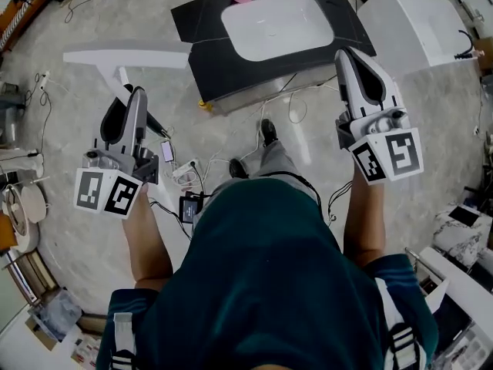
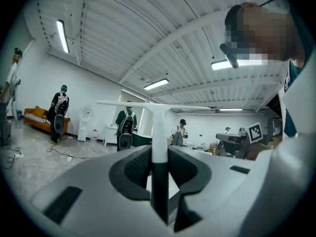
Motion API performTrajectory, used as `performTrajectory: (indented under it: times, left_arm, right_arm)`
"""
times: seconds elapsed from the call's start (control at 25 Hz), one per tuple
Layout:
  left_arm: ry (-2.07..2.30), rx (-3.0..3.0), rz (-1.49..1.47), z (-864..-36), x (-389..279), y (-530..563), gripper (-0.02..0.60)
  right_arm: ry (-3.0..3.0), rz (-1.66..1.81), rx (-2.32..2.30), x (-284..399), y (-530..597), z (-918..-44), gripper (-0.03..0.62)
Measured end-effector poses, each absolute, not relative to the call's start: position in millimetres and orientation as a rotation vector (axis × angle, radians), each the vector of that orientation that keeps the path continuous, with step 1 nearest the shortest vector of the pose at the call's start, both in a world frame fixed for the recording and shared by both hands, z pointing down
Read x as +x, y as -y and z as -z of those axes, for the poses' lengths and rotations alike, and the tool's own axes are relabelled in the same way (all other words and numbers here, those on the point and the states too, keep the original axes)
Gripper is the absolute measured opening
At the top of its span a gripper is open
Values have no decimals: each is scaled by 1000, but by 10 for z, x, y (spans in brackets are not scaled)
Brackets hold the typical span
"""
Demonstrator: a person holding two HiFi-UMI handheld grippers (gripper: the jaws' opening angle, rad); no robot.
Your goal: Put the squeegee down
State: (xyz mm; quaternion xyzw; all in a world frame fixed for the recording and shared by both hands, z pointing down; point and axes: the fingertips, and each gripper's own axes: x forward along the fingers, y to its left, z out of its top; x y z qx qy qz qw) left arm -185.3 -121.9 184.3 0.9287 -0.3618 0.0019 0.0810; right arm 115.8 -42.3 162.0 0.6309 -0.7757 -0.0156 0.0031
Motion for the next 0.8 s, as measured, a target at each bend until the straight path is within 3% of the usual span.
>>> performTrajectory:
  times: [0.8]
  left_arm:
    - [1348, 2595, -53, -2164, -1626, 1551, 91]
  right_arm:
    - [2652, -16, 1665, 1337, 1462, -1853, 5]
